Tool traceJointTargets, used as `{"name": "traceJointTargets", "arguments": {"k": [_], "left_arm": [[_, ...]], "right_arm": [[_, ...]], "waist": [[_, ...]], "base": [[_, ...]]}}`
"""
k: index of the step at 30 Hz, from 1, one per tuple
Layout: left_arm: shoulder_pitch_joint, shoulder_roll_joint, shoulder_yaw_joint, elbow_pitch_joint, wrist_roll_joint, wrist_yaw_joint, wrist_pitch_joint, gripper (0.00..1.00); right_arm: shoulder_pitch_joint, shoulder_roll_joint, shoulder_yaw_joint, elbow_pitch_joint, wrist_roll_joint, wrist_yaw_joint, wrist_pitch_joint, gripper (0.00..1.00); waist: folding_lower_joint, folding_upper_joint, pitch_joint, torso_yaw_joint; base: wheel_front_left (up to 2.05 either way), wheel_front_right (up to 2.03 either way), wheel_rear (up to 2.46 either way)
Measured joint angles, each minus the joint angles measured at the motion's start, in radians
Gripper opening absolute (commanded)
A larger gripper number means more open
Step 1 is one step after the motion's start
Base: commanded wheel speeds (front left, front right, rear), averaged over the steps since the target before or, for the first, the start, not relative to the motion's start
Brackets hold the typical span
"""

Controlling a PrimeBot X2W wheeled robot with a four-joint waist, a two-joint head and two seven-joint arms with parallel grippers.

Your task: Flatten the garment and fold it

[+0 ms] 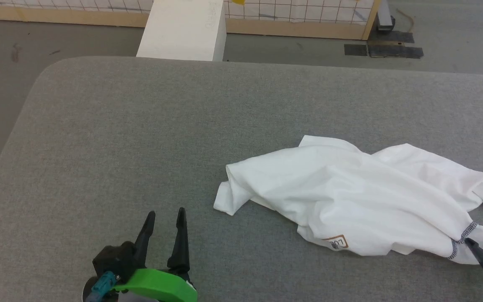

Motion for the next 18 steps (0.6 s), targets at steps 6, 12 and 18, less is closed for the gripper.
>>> {"name": "traceJointTargets", "arguments": {"k": [6, 12, 18], "left_arm": [[-0.001, 0.003, 0.000, 0.000, -0.006, 0.001, 0.000, 1.00], [0.000, 0.003, 0.000, -0.001, -0.009, 0.001, 0.000, 1.00], [0.000, 0.004, 0.009, -0.005, -0.017, 0.003, 0.000, 1.00]], "right_arm": [[-0.006, -0.008, 0.013, 0.040, 0.014, 0.000, -0.047, 0.00], [-0.017, -0.013, 0.010, 0.026, 0.020, 0.000, -0.115, 0.00], [-0.074, 0.005, 0.014, -0.121, 0.063, 0.000, -0.134, 0.00]], "waist": [[0.0002, 0.0000, -0.013, -0.016], [0.0001, 0.0000, -0.038, -0.036], [0.0001, 0.0000, -0.057, -0.048]], "base": [[0.00, 0.00, 0.00], [0.00, 0.00, 0.00], [0.00, 0.00, 0.00]]}}
